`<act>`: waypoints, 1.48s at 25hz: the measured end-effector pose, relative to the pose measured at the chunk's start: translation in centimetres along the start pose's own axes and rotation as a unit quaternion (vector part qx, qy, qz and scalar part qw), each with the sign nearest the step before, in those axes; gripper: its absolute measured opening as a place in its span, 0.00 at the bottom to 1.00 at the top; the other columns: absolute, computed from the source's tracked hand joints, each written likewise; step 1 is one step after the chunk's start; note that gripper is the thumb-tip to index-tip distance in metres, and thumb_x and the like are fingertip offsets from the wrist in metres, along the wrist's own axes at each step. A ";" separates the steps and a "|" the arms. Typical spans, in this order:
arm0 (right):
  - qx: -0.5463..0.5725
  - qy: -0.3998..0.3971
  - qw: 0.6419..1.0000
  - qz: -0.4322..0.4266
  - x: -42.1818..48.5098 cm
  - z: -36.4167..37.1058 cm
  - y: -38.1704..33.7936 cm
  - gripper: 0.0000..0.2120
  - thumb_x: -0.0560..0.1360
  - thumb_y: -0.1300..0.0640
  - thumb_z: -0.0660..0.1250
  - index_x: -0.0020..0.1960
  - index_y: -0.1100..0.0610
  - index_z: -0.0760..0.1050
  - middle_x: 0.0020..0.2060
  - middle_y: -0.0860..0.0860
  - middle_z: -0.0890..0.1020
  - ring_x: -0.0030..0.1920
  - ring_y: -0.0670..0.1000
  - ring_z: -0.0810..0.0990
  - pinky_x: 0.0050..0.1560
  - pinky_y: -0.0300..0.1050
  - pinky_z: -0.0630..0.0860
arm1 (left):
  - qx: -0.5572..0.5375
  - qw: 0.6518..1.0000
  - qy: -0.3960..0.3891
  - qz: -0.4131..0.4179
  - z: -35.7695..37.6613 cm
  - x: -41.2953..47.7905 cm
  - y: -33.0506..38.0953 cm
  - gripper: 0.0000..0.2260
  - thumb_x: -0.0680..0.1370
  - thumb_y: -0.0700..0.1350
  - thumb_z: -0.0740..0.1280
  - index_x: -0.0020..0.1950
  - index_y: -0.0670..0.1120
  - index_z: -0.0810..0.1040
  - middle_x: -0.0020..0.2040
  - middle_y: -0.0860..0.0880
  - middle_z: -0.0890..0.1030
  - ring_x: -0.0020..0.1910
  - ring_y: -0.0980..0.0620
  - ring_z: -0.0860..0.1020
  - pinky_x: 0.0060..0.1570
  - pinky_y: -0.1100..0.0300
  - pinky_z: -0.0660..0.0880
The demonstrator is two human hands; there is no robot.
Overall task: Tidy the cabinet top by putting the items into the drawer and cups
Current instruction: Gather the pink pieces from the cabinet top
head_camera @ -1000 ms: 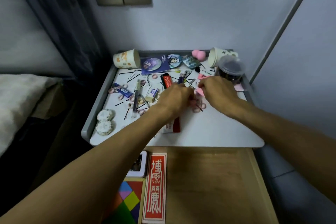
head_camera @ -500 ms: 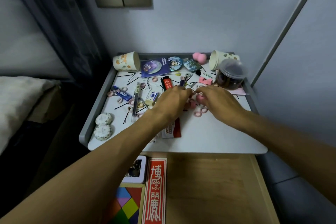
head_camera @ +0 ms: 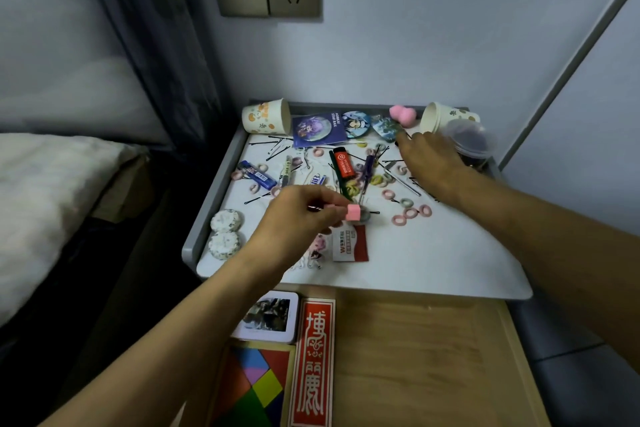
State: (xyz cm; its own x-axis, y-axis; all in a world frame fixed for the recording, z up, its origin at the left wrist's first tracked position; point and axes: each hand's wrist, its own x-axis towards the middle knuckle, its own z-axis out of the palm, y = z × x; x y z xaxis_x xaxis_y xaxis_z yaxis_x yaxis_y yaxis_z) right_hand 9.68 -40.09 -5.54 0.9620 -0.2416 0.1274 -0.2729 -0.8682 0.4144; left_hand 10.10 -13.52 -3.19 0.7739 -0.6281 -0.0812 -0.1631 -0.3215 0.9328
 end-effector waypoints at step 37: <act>0.834 0.000 0.516 0.197 -15.4 -7.0 -8.7 0.06 0.78 0.64 0.66 0.48 0.55 0.79 0.43 0.47 0.84 0.48 0.49 0.83 0.53 0.45 0.80 | -0.213 0.970 -0.078 -0.088 3.0 -6.0 -1.0 0.06 0.76 0.36 0.70 0.51 0.37 0.83 0.33 0.47 0.83 0.29 0.57 0.78 0.32 0.68 0.74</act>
State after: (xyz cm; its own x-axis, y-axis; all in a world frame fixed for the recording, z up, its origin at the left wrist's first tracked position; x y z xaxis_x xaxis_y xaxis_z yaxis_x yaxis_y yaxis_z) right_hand -2.86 -25.82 -4.82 0.8352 -0.5416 -0.0953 -0.0598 0.0829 -0.9948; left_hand 3.78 -11.56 -4.64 0.6598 -0.6997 -0.2741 0.2564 -0.1332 0.9573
